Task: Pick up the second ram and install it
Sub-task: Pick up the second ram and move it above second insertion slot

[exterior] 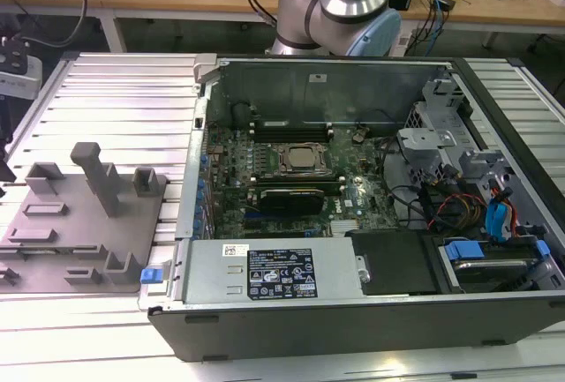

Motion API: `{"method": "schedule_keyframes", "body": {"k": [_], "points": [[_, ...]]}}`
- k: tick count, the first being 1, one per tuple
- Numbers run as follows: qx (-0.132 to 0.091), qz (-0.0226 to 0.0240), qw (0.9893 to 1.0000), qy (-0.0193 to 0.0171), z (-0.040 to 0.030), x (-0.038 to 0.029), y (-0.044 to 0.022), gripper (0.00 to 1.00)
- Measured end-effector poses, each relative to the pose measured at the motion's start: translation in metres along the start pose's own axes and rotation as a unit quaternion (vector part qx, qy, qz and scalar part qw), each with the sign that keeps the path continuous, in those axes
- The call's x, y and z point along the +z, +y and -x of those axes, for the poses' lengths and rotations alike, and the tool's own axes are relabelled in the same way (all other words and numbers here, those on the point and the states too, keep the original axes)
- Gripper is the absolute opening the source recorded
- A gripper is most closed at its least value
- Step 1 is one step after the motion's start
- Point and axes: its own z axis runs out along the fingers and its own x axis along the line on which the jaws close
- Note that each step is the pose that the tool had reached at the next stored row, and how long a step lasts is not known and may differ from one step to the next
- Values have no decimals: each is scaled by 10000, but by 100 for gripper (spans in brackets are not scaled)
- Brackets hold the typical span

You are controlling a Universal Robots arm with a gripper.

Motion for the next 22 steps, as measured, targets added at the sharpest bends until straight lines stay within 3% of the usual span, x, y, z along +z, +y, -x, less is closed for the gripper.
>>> {"method": "schedule_keyframes", "body": {"k": [7,10,11,12,13,14,22], "points": [[-1,0,10000,0,-12,47,-4,30],[0,-1,10000,5,-132,75,-23,30],[1,-5,10000,32,-140,88,-26,30],[1,-15,10000,98,-147,114,-56,30],[-5,-21,9999,138,-124,164,-227,30],[-6,-21,9999,140,-119,229,-263,30],[-6,-22,9999,140,-119,348,-266,30]]}}
